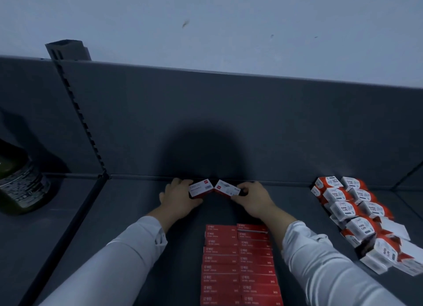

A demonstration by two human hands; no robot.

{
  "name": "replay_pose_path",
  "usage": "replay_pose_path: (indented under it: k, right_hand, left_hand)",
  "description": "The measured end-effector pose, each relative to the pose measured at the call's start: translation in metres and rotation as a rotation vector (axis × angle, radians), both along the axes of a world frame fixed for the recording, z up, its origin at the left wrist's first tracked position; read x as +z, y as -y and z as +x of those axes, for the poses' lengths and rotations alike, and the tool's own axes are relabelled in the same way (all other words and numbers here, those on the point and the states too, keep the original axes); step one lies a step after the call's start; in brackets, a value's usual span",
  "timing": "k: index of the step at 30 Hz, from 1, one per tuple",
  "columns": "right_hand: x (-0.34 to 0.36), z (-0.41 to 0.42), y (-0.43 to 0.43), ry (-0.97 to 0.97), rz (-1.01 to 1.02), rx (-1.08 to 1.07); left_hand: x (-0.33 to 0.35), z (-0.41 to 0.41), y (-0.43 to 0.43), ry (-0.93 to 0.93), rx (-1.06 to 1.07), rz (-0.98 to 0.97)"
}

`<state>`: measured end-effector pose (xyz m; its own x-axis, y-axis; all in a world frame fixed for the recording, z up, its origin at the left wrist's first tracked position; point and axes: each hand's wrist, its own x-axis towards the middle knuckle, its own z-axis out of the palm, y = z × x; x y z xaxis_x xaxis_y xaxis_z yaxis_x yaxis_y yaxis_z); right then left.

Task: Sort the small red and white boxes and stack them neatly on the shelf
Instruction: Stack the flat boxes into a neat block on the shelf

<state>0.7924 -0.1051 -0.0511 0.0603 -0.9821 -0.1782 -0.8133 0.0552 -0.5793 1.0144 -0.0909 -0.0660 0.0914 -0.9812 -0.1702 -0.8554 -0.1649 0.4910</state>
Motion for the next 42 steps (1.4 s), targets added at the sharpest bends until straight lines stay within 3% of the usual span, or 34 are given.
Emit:
replay_pose_path:
  k: [3,6,11,16,19,28,35,42]
  right_hand:
    - [0.002,-0.005,-0.003,0.066,0.001,-0.021]
    - [0.004,-0.014,-0.010,0.220,0.004,-0.054]
    - [0.014,-0.032,-0.031,0.791,0.080,-0.111]
    - [0.026,-0.046,-0.042,1.043,0.057,-0.122]
    - [0.036,-0.051,-0.044,1.084,0.043,-0.113]
    - [0.065,-0.062,-0.060,1.122,-0.056,-0.026]
    - [0.082,-0.060,-0.070,1.147,-0.088,0.024]
    - [0.088,-0.054,-0.076,1.089,-0.094,0.002]
  left_hand:
    - [0.002,0.000,0.006,0.087,-0.055,0.005]
    - [0.003,0.004,0.009,0.019,-0.067,0.004]
    - [0.005,0.011,-0.001,-0.405,-0.090,-0.052]
    - [0.030,-0.004,-0.016,-0.810,-0.162,0.022]
    - [0.043,-0.016,-0.024,-0.956,-0.175,0.040]
    - [0.072,-0.030,-0.042,-1.101,-0.222,-0.055]
    - [0.089,-0.032,-0.054,-1.170,-0.213,-0.098]
    - [0.093,-0.028,-0.065,-1.104,-0.199,-0.137]
